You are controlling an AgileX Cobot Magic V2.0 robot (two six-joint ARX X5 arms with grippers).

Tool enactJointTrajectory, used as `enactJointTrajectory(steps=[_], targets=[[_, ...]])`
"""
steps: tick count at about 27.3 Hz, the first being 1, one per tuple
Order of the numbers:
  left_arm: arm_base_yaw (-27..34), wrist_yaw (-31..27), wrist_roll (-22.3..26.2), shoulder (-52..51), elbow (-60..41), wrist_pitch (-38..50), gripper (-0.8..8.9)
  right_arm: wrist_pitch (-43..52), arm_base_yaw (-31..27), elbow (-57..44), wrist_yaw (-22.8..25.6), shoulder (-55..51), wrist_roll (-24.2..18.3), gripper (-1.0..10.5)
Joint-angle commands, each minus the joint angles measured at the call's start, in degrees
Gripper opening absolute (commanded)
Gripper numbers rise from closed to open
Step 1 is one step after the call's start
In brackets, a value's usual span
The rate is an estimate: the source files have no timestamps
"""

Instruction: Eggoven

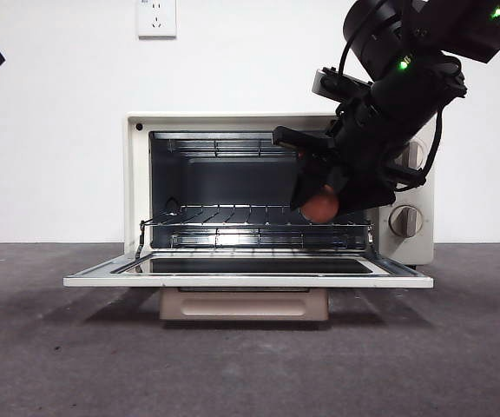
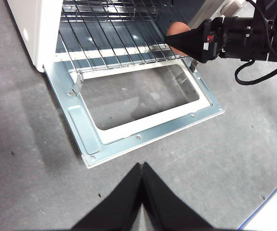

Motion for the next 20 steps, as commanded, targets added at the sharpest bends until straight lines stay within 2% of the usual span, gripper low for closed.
enactJointTrajectory(steps=[1,7,20], targets=[[0.0,0.3,-0.1,0.3,0.3,0.4,0.07,0.6,0.7,1.1,-0.2,1.6,0.8,2.1],[0.0,0.3,-0.1,0.3,0.3,0.5,0.07,0.9,0.8,1.2,-0.2,1.5,1.0,2.8],[0.0,0.3,-0.1,0.3,0.3,0.5,0.07,0.0,0.9,2.0,0.4,-0.9,0.9,2.9]])
